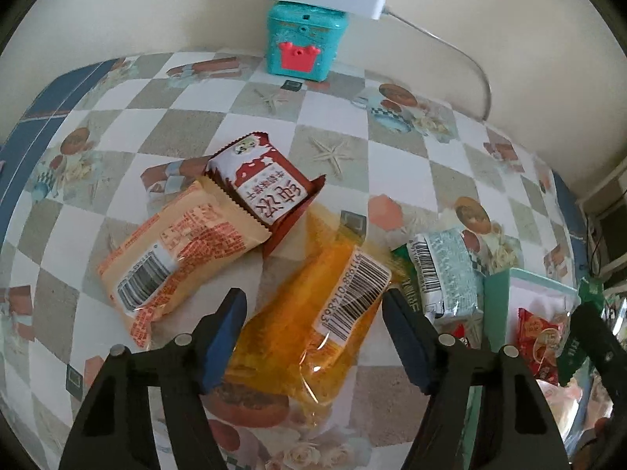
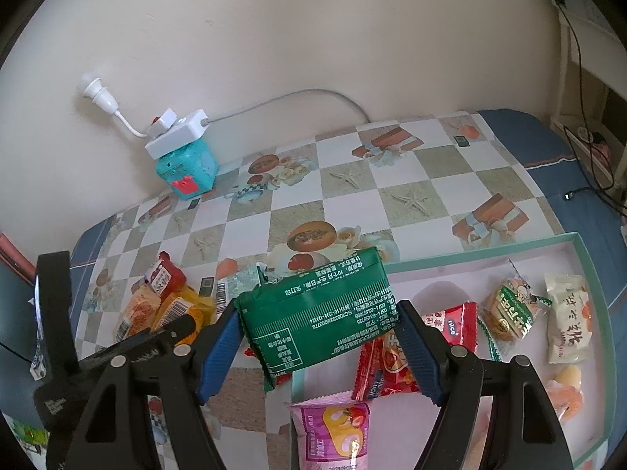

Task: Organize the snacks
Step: 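Grasp the orange barcode bread pack with the left tool while the right tool holds the green pack, then carry the green biscuit pack and orange bread pack over the tray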

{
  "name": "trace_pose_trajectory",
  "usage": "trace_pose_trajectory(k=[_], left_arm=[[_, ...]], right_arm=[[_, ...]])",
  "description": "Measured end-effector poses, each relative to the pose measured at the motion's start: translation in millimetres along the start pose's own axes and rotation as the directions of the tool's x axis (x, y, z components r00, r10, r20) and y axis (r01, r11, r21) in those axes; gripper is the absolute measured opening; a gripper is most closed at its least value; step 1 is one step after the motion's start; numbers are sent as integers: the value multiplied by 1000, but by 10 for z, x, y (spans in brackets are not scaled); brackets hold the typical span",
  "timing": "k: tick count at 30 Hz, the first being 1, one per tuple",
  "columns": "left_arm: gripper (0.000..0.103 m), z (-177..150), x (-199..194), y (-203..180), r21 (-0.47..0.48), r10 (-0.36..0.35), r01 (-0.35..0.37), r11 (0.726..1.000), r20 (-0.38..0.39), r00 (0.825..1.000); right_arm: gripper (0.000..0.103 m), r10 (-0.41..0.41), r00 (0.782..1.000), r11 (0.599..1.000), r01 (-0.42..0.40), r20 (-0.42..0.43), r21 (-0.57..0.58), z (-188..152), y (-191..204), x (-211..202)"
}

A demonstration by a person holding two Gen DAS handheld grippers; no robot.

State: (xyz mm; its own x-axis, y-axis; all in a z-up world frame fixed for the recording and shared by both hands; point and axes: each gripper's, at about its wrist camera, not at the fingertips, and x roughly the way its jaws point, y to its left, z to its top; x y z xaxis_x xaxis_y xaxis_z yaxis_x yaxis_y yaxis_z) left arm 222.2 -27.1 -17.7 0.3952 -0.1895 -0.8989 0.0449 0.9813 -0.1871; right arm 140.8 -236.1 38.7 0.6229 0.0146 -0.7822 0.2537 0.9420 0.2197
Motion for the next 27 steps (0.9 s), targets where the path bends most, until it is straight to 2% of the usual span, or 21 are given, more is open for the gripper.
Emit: trace_pose_trajectory(k=[12, 18, 27], left_arm=[[50, -24, 7, -78, 5, 49, -49, 999, 8, 999], [47, -23, -129, -76, -4, 54, -53, 999, 34, 998], [47, -1, -716, -195, -36, 95, -92, 995, 123, 988]], right_arm=[[79, 0, 1000, 1000, 0, -7, 4, 2, 2, 3], [79, 0, 1000, 1000, 0, 7, 4, 17, -9, -88], [79, 0, 1000, 1000, -1, 27, 29, 23, -74, -333]])
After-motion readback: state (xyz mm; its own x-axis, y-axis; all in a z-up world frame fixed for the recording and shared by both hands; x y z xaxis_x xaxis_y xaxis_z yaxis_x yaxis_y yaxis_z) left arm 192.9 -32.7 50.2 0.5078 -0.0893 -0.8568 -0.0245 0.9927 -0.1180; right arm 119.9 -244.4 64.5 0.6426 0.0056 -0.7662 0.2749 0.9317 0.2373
